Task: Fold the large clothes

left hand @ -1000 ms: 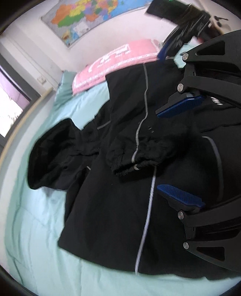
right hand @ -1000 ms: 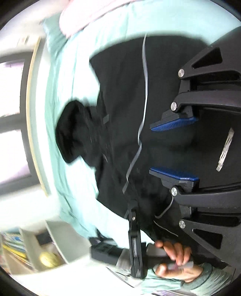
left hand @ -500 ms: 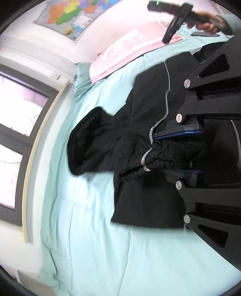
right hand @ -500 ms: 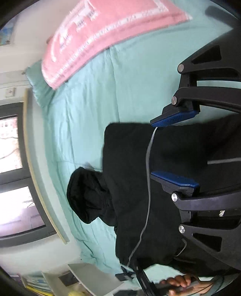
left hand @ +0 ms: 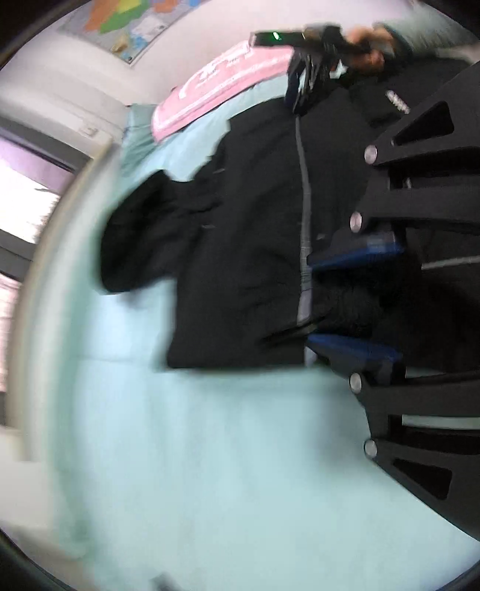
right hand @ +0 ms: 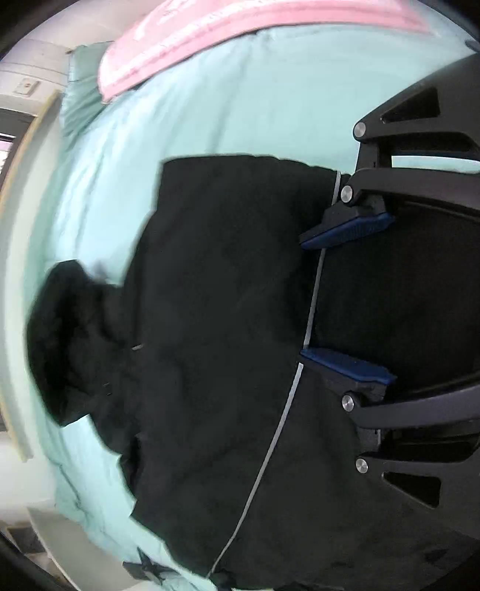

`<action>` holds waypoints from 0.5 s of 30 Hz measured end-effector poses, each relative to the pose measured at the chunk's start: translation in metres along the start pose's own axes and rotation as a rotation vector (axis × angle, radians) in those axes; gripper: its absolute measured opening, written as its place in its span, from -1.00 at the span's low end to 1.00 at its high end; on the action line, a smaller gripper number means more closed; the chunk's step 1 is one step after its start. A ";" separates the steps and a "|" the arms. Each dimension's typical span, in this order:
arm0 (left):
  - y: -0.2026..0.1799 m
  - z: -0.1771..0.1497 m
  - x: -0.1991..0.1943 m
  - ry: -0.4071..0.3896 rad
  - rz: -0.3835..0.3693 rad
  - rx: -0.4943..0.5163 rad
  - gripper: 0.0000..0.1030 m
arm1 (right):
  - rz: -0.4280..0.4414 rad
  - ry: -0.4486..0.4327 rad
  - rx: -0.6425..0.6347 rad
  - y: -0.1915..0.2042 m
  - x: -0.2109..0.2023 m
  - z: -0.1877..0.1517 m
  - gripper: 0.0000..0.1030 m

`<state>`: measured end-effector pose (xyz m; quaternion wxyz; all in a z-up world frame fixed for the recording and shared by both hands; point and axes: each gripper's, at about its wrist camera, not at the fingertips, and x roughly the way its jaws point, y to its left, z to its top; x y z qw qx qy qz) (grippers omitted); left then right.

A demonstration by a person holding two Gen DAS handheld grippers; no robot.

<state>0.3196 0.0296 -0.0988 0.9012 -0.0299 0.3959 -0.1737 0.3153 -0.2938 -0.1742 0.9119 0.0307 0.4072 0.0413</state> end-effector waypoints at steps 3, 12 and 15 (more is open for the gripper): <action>-0.014 0.018 -0.022 -0.100 0.032 0.025 0.26 | 0.027 -0.081 0.003 0.007 -0.015 0.025 0.29; -0.055 0.034 0.113 0.213 0.098 0.059 0.26 | 0.058 0.089 0.044 0.024 0.080 0.058 0.46; -0.059 0.024 0.124 0.179 0.131 0.109 0.26 | 0.073 0.057 0.063 0.016 0.079 0.054 0.51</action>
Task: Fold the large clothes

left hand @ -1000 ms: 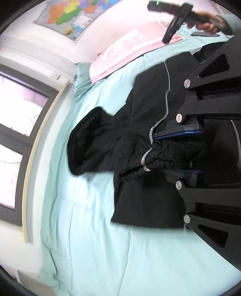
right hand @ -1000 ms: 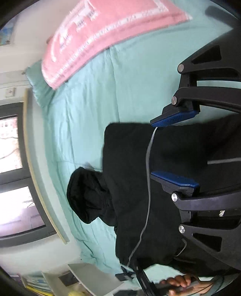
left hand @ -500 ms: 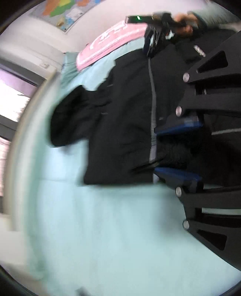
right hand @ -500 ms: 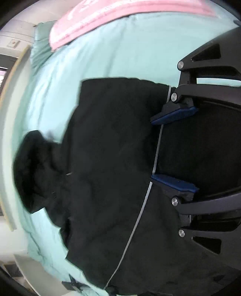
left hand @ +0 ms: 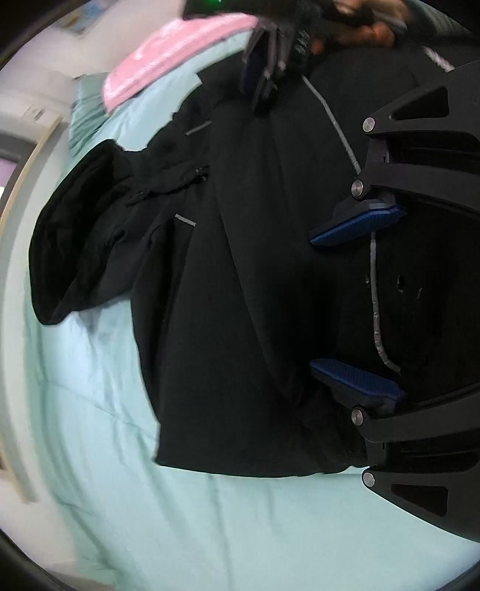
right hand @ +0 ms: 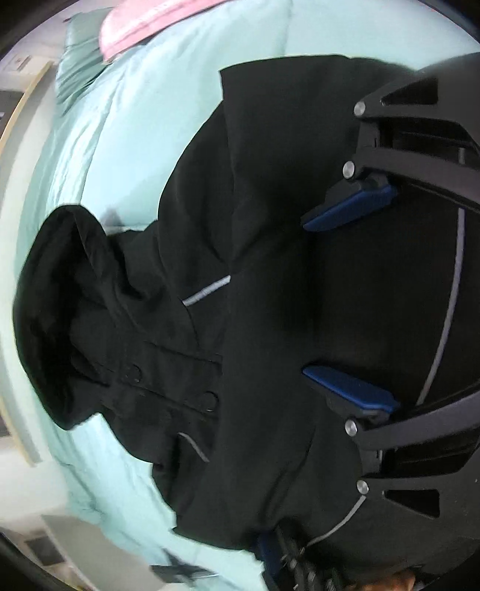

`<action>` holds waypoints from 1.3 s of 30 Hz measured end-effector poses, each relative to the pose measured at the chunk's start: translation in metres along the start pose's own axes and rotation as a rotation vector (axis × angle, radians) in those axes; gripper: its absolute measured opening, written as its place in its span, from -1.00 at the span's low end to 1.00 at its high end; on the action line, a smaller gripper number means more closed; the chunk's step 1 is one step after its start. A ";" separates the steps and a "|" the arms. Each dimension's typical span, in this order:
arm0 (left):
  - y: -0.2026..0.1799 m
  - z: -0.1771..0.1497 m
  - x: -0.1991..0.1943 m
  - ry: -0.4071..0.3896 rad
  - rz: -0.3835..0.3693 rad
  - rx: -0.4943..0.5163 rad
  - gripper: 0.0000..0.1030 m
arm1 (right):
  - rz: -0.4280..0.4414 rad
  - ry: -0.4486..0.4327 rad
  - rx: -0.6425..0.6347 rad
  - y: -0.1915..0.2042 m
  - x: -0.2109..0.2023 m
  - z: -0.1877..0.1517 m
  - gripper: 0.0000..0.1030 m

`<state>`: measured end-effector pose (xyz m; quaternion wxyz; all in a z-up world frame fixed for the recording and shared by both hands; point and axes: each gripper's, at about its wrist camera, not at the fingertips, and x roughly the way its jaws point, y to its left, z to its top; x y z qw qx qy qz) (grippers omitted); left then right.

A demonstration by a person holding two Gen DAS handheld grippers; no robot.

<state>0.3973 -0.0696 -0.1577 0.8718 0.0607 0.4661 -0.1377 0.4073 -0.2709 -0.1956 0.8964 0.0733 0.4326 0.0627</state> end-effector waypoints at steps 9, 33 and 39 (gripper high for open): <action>0.001 -0.029 -0.080 -0.151 -0.104 -0.011 0.27 | 0.046 -0.097 -0.039 -0.003 -0.095 -0.043 0.52; 0.011 -0.087 -0.054 -0.196 -0.098 -0.070 0.26 | -0.001 -0.170 -0.017 -0.010 -0.079 -0.125 0.56; 0.018 -0.040 -0.094 -0.047 -0.153 -0.115 0.27 | -0.051 0.038 0.008 0.000 -0.110 -0.083 0.52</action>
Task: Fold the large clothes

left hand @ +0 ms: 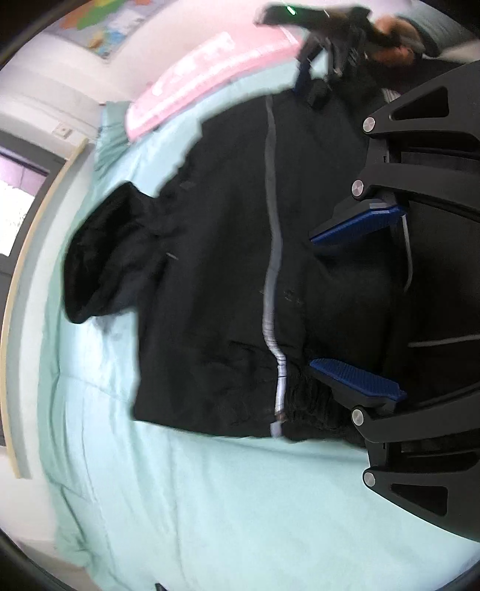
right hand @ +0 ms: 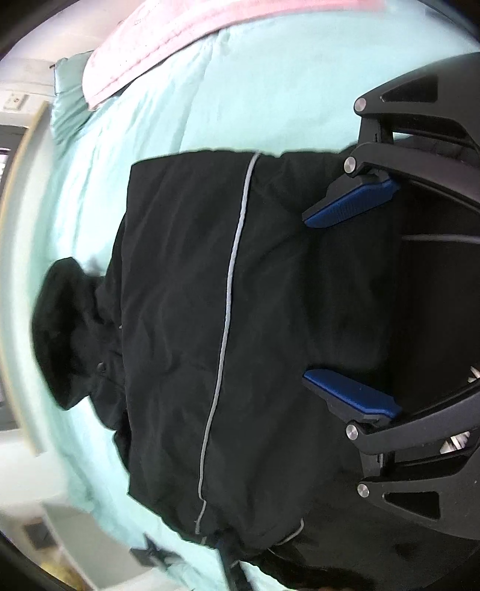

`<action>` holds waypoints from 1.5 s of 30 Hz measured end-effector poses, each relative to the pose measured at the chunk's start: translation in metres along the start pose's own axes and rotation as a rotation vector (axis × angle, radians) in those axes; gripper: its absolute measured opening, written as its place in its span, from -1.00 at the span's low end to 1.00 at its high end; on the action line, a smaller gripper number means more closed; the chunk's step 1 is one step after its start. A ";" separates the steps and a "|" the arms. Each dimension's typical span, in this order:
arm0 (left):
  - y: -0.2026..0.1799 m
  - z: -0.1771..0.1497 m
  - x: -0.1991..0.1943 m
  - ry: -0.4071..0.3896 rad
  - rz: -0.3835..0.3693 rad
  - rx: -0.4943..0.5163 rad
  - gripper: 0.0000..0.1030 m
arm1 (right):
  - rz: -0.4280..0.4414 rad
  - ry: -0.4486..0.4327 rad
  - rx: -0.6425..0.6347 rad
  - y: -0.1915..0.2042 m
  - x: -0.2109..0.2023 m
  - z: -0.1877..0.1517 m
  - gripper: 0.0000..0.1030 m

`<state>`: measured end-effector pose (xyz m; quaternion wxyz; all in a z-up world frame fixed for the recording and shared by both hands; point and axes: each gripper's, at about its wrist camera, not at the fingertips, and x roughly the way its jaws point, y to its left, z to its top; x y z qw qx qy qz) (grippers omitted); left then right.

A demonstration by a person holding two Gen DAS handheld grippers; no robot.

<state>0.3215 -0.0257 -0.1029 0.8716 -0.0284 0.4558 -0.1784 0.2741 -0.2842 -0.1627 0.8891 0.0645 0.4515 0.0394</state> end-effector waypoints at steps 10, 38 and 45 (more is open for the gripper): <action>-0.037 0.159 -0.116 -0.168 0.006 0.070 0.39 | 0.105 -0.193 0.215 -0.044 -0.123 0.156 0.52; 0.028 0.321 0.217 0.069 0.117 -0.011 -0.83 | 0.083 0.056 0.361 -0.091 0.173 0.325 -0.90; 0.075 0.290 0.188 0.106 -0.141 -0.086 -0.25 | 0.137 -0.005 0.297 -0.104 0.164 0.292 -0.86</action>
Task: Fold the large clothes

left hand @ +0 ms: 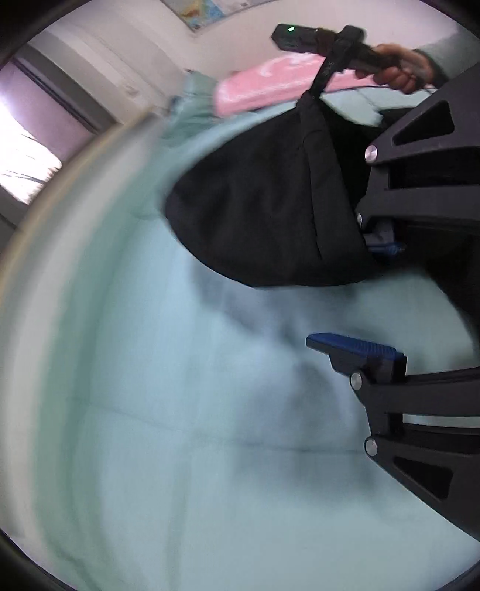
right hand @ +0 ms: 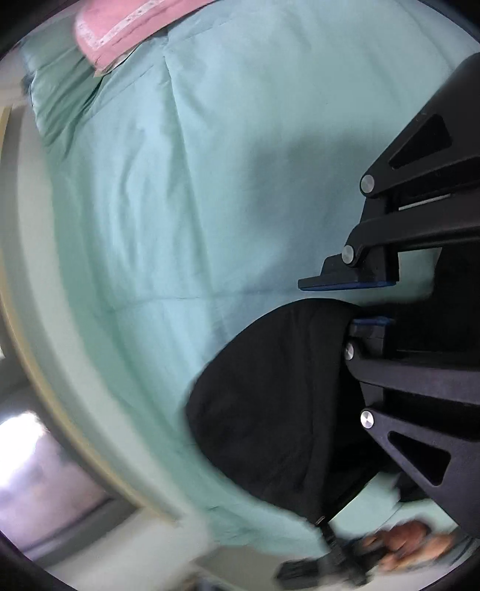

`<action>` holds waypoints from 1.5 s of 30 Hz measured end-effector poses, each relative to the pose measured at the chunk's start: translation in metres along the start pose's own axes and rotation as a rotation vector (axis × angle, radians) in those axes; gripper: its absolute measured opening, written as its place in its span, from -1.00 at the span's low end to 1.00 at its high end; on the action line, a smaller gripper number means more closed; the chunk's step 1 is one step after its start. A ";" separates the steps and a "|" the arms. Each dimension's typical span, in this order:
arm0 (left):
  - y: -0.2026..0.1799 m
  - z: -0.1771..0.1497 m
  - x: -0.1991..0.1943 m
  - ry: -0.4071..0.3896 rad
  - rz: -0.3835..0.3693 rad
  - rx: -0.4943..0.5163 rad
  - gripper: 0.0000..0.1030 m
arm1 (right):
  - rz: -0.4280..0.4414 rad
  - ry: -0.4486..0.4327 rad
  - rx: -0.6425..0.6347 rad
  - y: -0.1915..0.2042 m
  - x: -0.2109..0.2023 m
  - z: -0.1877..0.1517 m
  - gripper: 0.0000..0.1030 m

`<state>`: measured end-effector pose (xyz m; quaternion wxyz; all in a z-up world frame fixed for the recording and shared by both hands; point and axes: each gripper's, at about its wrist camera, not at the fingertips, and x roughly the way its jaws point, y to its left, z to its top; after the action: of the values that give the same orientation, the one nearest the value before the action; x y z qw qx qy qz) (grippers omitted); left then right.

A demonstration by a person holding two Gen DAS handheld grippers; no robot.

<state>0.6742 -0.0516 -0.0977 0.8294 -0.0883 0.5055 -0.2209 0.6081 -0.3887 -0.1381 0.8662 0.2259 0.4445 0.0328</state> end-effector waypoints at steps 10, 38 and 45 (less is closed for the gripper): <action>-0.013 -0.030 0.019 0.092 0.150 0.202 -0.20 | 0.018 0.159 -0.053 -0.019 0.016 -0.018 -0.17; -0.034 -0.009 0.076 0.003 0.007 0.095 -0.05 | 0.115 -0.041 -0.338 0.079 -0.005 0.034 -0.02; -0.029 -0.003 0.067 0.014 -0.004 0.115 -0.02 | 0.046 0.008 -0.488 0.129 0.072 0.070 -0.03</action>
<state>0.6894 -0.1076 -0.1418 0.8290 -0.0402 0.4977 -0.2519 0.7252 -0.2795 -0.1032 0.8924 0.0198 0.4215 0.1598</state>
